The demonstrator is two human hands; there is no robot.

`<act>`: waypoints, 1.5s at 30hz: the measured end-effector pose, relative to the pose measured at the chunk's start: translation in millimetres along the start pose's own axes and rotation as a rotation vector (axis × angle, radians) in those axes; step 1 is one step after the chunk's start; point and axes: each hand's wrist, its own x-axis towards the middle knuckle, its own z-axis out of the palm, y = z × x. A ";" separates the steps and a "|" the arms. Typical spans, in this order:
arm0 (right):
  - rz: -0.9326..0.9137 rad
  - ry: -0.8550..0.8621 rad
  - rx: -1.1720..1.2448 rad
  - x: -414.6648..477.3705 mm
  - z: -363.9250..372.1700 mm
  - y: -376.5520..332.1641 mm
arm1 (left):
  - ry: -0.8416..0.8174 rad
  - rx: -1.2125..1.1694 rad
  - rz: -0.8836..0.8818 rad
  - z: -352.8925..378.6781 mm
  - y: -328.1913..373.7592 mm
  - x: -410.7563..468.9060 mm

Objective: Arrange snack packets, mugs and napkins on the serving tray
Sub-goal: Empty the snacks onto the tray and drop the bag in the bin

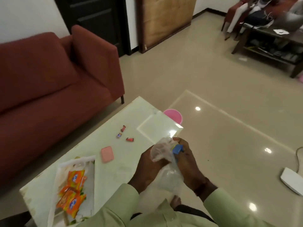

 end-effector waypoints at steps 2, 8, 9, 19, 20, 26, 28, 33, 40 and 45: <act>-0.042 -0.132 -0.089 -1.1 -38.4 -7.6 | 0.079 0.012 0.040 29.6 11.0 19.8; -0.265 -0.380 -0.678 11.9 -122.3 -19.7 | 0.145 -0.214 -0.067 104.8 45.5 60.7; -0.266 -0.371 -0.726 17.8 -132.8 -21.3 | 0.162 -0.198 -0.109 115.1 47.3 66.8; -0.141 -0.047 -0.411 126.2 -200.3 -22.2 | -0.270 0.079 -0.063 143.7 61.4 133.2; -0.054 -0.074 -0.356 139.6 -206.5 -22.2 | -0.224 0.254 -0.008 148.2 59.9 143.8; 0.271 -0.270 -0.102 218.9 -228.2 -21.6 | -0.074 0.192 -0.052 166.6 43.6 220.0; 0.348 -0.241 0.057 244.8 -224.3 -20.4 | 0.028 0.204 -0.076 164.9 41.9 251.3; 0.417 -0.079 0.349 312.1 -212.8 -7.3 | 0.279 0.308 -0.191 160.6 35.4 337.8; 0.290 0.089 -0.308 423.2 -198.3 45.3 | 0.217 0.197 -0.326 174.5 -5.5 446.1; 0.383 0.042 -0.430 527.6 -197.1 110.0 | 0.237 0.088 -0.491 176.2 -79.5 536.0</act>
